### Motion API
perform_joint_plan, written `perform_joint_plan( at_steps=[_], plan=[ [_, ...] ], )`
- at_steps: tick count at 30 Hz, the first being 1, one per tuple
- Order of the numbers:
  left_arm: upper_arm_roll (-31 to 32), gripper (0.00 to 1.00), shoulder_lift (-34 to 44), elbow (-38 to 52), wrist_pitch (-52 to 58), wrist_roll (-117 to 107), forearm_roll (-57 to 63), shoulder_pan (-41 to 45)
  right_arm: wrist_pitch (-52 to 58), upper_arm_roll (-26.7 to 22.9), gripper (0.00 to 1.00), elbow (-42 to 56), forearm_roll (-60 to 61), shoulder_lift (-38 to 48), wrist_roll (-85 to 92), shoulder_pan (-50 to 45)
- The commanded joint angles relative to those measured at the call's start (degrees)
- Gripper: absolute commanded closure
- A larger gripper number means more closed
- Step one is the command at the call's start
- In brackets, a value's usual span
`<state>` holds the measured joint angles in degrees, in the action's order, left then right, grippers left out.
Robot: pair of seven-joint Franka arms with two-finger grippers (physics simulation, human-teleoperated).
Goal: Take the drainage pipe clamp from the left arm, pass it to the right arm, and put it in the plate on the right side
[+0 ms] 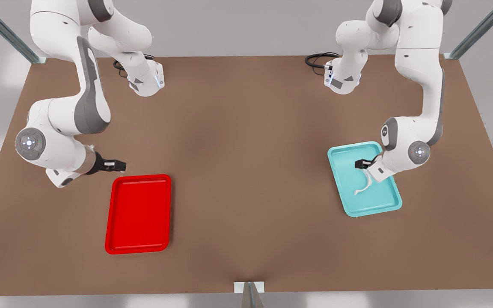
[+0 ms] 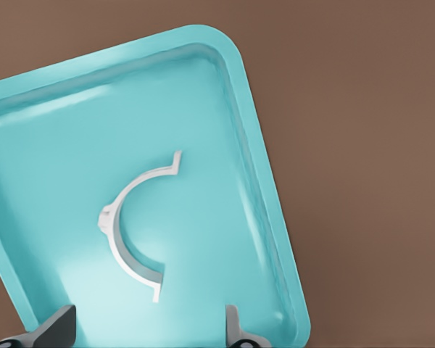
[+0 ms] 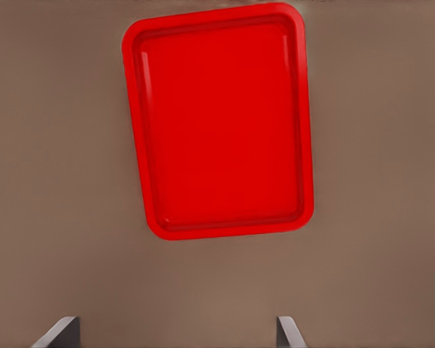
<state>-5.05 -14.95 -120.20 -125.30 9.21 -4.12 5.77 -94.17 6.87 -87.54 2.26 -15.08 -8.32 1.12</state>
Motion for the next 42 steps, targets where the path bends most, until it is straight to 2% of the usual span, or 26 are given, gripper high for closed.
perform_joint_plan(
  at_steps=[1, 5, 10, 15, 21, 27, 28, 29, 30, 31, 39, 42],
  plan=[
    [0.04, 0.0, 0.45, -1.09, -7.24, -9.03, -0.19, 0.29, -2.24, -0.1, 0.0, 0.09, 0.03, -0.47, 0.15, 0.11],
    [0.04, 0.02, 0.71, -5.39, -9.7, -20.72, -0.02, 0.2, -3.04, -0.1, 0.0, 0.09, 0.03, -0.83, 1.29, 0.19],
    [-0.04, 0.02, 2.74, -13.31, -17.7, -22.22, -0.28, -2.78, -2.95, -0.01, 0.0, 0.09, 0.11, -0.83, 1.03, 0.02],
    [-0.04, 0.02, 0.72, -13.39, -19.72, -22.39, -1.86, -3.58, -2.86, 0.51, 0.0, 0.44, 0.03, -0.83, 0.41, -0.24],
    [-0.04, 0.03, -2.36, -12.43, -22.79, -22.39, -9.42, -4.63, -2.77, 0.6, 0.0, 0.53, 0.03, -0.83, 0.32, -0.51],
    [0.04, 0.04, -4.82, -11.81, -23.06, -22.22, -9.42, -4.1, -2.77, 0.6, 0.0, 0.53, 0.03, -0.83, 0.32, -0.6],
    [0.04, 0.26, -5.08, -11.55, -22.97, -22.13, -9.42, -4.1, -2.77, 0.6, 0.0, 0.53, 0.11, -0.83, 0.24, -0.6],
    [0.04, 0.37, -5.35, -11.46, -22.97, -22.04, -9.16, -4.1, -2.77, 0.6, 0.0, 0.53, 0.03, -0.83, 0.32, -0.6],
    [0.04, 0.42, -5.61, -11.37, -22.97, -21.95, -9.07, -4.1, -2.77, 0.6, 0.0, 0.53, 0.11, -0.83, 0.32, -0.6],
    [0.04, 0.45, -5.88, -11.37, -22.97, -21.95, -9.07, -4.1, -2.69, 0.6, 0.0, 0.53, 0.11, -0.83, 0.32, -0.6],
    [0.04, 0.49, -7.11, -10.76, -22.97, -21.95, -9.07, -4.1, -2.6, 0.6, 0.0, 0.88, 0.11, -0.83, 0.32, -0.51],
    [0.04, 0.56, -7.2, -10.76, -22.97, -21.87, -9.07, -4.1, -2.51, 0.6, 0.0, 0.88, 0.11, -0.91, 0.32, -0.42]
  ],
)
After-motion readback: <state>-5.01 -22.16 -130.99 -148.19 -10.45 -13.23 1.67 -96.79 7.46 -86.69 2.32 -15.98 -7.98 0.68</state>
